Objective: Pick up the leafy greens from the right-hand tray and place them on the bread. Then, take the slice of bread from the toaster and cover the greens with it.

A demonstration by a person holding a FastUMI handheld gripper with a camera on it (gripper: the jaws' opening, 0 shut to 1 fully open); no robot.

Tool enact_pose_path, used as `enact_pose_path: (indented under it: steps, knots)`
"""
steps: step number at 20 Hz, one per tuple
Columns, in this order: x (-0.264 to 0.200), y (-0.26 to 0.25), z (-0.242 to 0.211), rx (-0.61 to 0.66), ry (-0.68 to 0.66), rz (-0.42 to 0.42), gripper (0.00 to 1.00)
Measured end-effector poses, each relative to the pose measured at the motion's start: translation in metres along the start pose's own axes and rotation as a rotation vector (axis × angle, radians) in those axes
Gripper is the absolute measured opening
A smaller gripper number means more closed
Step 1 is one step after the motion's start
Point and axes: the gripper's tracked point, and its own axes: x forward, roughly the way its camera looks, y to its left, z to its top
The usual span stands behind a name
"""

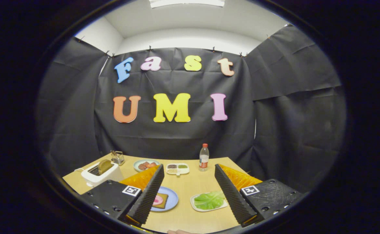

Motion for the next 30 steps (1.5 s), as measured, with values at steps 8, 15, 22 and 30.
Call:
enact_pose_path:
  steps: [8, 15, 22, 30]
  knots:
    - [0.080, -0.067, -0.073, 0.013, 0.195, -0.064, 0.96]
    - [0.141, -0.105, -0.163, -0.010, 0.432, -0.083, 0.96]
    - [0.180, -0.124, -0.238, 0.117, 0.648, -0.079, 0.89]
    - [0.200, -0.109, -0.269, 0.032, 0.737, -0.042, 0.83]
